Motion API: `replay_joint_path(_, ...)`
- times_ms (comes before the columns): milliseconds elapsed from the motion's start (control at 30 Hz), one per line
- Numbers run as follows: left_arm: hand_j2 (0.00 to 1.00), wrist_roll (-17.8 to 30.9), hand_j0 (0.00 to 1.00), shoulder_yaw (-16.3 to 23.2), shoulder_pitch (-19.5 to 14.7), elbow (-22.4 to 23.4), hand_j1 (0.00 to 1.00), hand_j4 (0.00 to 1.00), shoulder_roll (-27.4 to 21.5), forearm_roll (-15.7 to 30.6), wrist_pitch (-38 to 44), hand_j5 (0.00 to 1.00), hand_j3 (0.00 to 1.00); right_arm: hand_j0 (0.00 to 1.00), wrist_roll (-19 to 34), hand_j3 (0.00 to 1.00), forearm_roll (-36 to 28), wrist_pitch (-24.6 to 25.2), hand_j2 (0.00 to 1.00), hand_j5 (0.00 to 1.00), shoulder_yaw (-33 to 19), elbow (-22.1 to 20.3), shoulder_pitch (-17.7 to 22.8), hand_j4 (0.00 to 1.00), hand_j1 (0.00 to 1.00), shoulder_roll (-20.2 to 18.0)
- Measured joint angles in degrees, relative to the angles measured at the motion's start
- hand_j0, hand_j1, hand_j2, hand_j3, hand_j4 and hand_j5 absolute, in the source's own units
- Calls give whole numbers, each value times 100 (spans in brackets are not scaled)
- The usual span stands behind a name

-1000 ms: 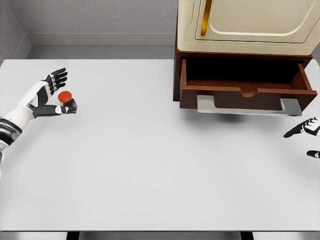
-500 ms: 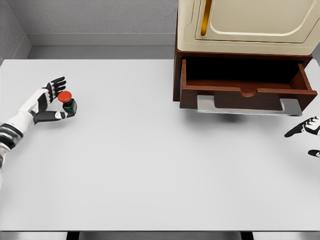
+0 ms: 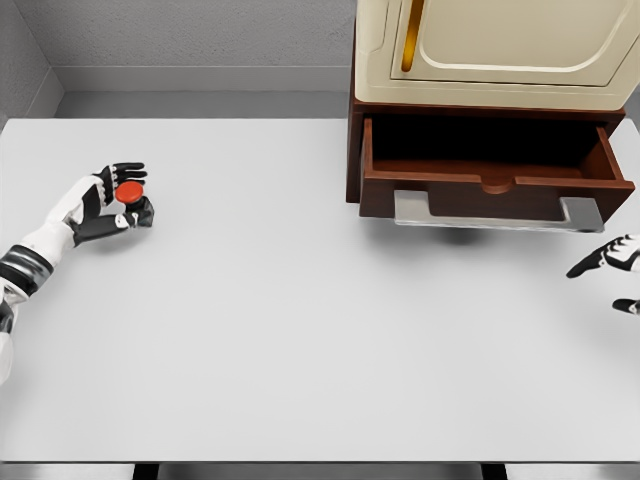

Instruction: Put the switch into the drawer with left arm, and close the drawer with right arm

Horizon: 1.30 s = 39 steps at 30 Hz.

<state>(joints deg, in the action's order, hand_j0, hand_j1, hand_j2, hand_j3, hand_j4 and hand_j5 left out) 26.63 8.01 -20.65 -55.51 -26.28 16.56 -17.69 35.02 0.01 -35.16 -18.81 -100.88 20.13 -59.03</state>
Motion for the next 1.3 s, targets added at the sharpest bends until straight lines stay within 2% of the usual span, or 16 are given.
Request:
replay_joint_path(300,36,0,36,-16,0,-15,36,36,3,-14,-337,36,36,71,0,71,3,0,71,71,101,0,-97,71,71,-99)
replay_joint_path(367,36,0,36,-18,0,-36,36,36,5,-14,-357,36,36,71,0,71,2,1,71,71,119,0,-149,71,71,-130)
replay_joint_path(467,35,-2,35,-9,-18,-103,35,35,4,-21,-372,35,35,71,0,71,5,13,71,71,331,3,-448,71,71,-153)
replay_joint_path(667,35,0,35,-2,-35,-429,35,35,-10,-34,-373,35,35,71,23,71,51,10,71,71,517,8,-457,71,71,-164)
replay_joint_path(1033,35,25,35,15,-35,-920,35,35,2,-43,-363,35,35,72,1,72,6,0,72,72,553,0,-448,72,72,-163)
replay_joint_path(1300,35,54,35,19,-44,-1492,35,35,188,-443,-331,35,35,72,0,72,5,0,72,72,554,0,-440,72,72,-169)
